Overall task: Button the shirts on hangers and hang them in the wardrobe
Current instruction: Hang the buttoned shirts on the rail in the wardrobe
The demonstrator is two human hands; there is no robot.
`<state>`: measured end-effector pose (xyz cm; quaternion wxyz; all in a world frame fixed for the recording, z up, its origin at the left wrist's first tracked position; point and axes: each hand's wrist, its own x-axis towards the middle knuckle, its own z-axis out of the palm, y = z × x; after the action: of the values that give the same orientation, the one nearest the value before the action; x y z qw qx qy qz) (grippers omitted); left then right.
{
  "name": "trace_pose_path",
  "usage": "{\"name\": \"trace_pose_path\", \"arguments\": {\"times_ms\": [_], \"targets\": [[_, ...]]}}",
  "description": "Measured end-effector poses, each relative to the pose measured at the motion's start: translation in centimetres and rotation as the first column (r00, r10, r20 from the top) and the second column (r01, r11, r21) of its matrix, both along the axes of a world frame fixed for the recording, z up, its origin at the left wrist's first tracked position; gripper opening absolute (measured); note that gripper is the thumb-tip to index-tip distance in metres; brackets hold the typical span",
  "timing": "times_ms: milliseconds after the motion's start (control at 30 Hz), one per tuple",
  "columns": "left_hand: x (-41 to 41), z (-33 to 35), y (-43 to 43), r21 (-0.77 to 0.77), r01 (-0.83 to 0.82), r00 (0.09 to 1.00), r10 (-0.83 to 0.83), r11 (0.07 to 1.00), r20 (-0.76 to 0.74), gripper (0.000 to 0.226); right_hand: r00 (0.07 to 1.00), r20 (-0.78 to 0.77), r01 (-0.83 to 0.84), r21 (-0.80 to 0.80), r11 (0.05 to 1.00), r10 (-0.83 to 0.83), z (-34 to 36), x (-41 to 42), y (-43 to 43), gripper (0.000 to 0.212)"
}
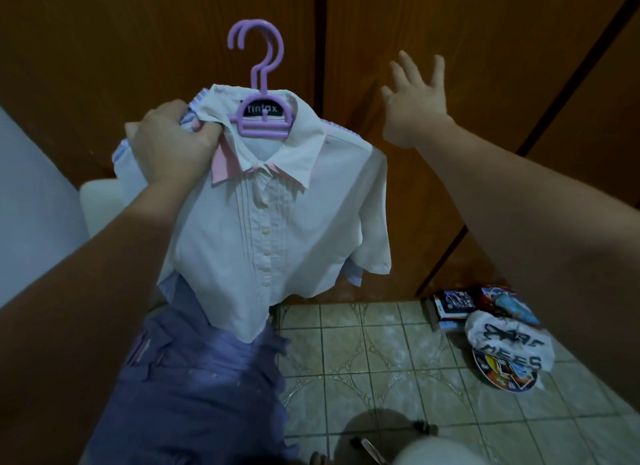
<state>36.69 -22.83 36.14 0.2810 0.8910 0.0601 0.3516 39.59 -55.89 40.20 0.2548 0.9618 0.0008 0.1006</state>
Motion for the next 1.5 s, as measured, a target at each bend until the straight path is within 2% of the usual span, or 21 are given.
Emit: {"name": "trace_pose_path", "arguments": {"times_ms": [133,267,433,567,667,767,1000,1167,1333,1500], "targets": [[0.9,-0.1,0.1,0.0,0.018,1.0,-0.018,1.0,-0.005,0.038,1.0,-0.026,0.006,0.009,1.0,-0.006,-0.2,1.3,0.3,0.066],[1.9,-0.4,0.2,-0.03,0.077,0.997,-0.077,0.997,-0.005,0.038,0.999,-0.013,-0.037,0.104,0.994,0.039,-1.2,2.3,0.2,0.066],[3.1,-0.8,0.7,-0.033,0.081,0.996,-0.082,0.996,-0.021,0.037,0.947,0.063,-0.322,0.185,0.928,0.316,-1.0,3.8,1.3,0.065],[3.6,-1.0,1.6,-0.037,0.079,0.997,-0.08,0.996,-0.014,0.037,0.861,0.117,-0.506,0.1,0.857,0.495,-0.3,5.2,3.9,0.063],[3.8,-0.9,2.2,-0.017,0.077,0.997,-0.077,0.997,-0.012,0.036,0.887,0.058,-0.46,0.04,0.887,0.457,0.3,6.3,5.2,0.066],[4.0,-0.7,2.9,-0.009,0.066,0.998,-0.066,0.998,-0.018,0.035,0.925,0.004,-0.378,-0.067,0.923,0.379,0.6,6.9,6.0,0.058],[4.2,-0.6,3.3,-0.072,0.083,0.996,-0.084,0.994,-0.013,0.032,0.947,0.025,-0.302,-0.266,0.916,0.32,0.7,7.2,7.2,0.051],[4.5,-0.4,2.9,-0.078,0.114,0.993,-0.115,0.99,-0.008,0.032,0.919,0.068,-0.355,-0.283,0.891,0.387,0.6,7.1,6.7,0.045],[4.6,0.1,3.3,-0.081,0.121,0.993,-0.12,0.989,0.017,0.032,0.9,0.088,-0.399,-0.225,0.889,0.426,0.0,6.7,6.6,0.043],[4.4,0.4,3.6,-0.093,0.104,0.995,-0.103,0.99,0.017,0.03,0.791,0.188,-0.56,-0.161,0.813,0.582,-1.1,4.6,5.0,0.029]]}}
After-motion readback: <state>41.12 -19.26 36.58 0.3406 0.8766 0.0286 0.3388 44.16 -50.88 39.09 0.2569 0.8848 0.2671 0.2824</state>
